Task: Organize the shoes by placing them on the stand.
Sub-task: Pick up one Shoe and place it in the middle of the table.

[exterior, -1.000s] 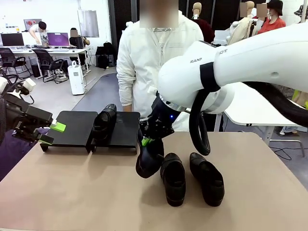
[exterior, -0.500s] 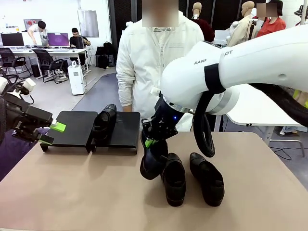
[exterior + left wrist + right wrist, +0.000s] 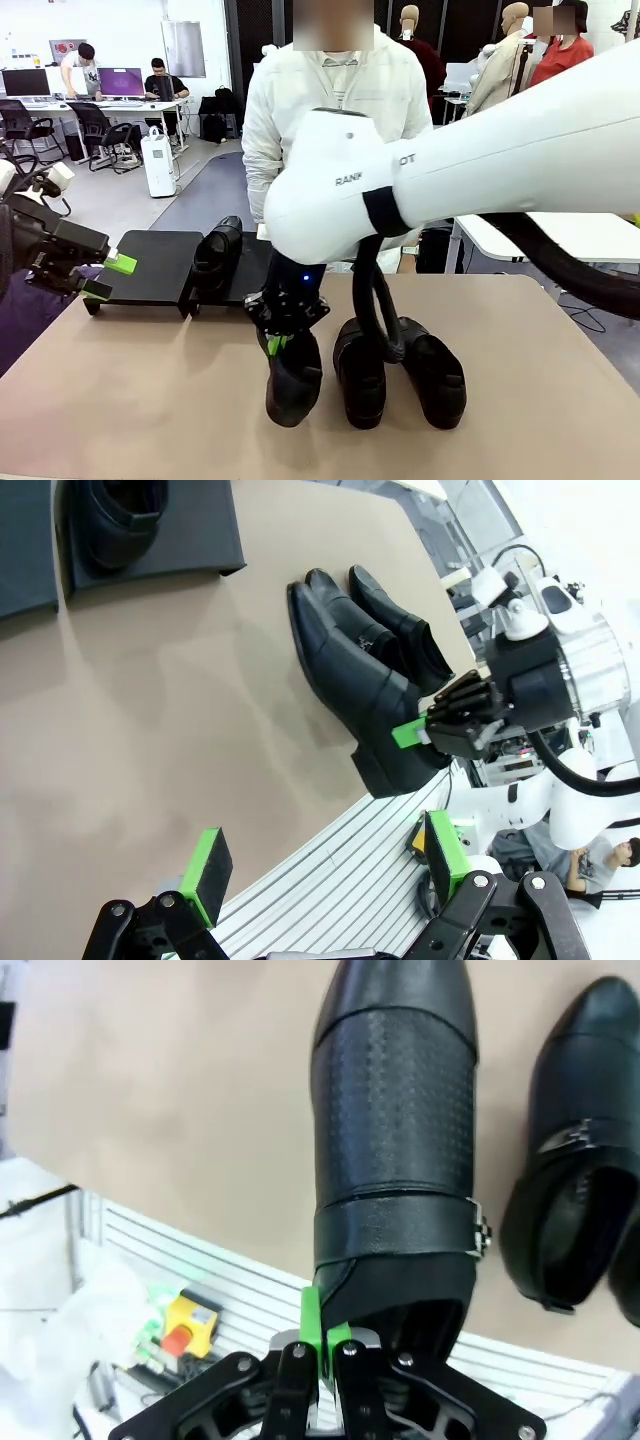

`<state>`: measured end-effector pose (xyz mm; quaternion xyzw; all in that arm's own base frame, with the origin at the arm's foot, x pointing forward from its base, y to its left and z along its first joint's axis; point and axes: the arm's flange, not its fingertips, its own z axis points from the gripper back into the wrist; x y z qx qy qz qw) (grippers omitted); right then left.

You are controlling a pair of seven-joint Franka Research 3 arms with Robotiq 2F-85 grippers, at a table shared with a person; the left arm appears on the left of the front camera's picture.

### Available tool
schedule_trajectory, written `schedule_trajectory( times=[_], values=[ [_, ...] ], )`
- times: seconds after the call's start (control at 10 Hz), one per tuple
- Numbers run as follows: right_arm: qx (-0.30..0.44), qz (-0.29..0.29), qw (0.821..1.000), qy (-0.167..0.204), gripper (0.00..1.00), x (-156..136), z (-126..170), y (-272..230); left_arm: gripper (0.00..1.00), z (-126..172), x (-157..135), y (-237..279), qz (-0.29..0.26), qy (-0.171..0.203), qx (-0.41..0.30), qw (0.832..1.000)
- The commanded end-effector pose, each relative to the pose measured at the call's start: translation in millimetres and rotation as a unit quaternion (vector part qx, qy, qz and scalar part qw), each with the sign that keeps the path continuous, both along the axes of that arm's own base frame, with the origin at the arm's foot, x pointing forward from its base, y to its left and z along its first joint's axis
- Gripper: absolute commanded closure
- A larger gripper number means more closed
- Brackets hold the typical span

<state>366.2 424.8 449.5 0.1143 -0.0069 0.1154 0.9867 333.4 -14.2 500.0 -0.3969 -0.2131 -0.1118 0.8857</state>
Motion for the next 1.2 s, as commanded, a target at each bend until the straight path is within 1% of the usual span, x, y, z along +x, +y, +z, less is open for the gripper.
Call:
schedule_trajectory(
  times=[0.0, 0.2, 0.3, 0.4, 0.6, 0.7, 0.8, 0.9, 1.1],
  values=[
    [-0.023, -0.052, 0.998, 0.017, 1.0, 26.0, -4.8, 17.5, 0.0, 0.9, -0.9, 0.2, 0.003, -0.001, -0.01, 1.0],
    [-0.03, -0.079, 0.996, 0.033, 1.0, 43.6, -25.0, 21.4, 0.0, 0.9, -0.9, 0.2, 0.003, -0.001, -0.01, 1.0],
    [-0.034, -0.084, 0.995, 0.047, 1.0, 49.5, -32.0, 21.2, 0.0, 0.9, -0.9, 0.2, 0.003, -0.001, -0.01, 1.0],
    [-0.037, -0.082, 0.994, 0.053, 1.0, 54.3, -37.1, 20.8, 0.0, 0.9, -0.9, 0.2, 0.003, -0.001, -0.01, 1.0],
    [-0.04, -0.087, 0.994, 0.057, 1.0, 62.0, -44.6, 17.0, 0.0, 0.9, -0.9, 0.2, 0.003, -0.001, -0.01, 1.0],
    [-0.037, -0.081, 0.994, 0.06, 0.77, 62.8, -45.6, 16.3, 0.0, 0.9, -0.9, 0.2, 0.003, -0.001, -0.01, 1.0],
    [-0.035, -0.075, 0.994, 0.064, 0.19, 62.5, -44.9, 15.9, 0.0, 0.9, -0.9, 0.2, 0.003, -0.001, -0.01, 1.0],
    [-0.033, -0.07, 0.995, 0.068, 0.0, 61.4, -43.8, 15.0, 0.0, 0.9, -0.9, 0.2, 0.003, -0.001, -0.01, 1.0],
    [-0.031, -0.063, 0.995, 0.071, 0.0, 57.2, -36.3, 9.5, 0.0, 0.9, -0.9, 0.2, 0.003, -0.001, -0.01, 1.0]
  ],
)
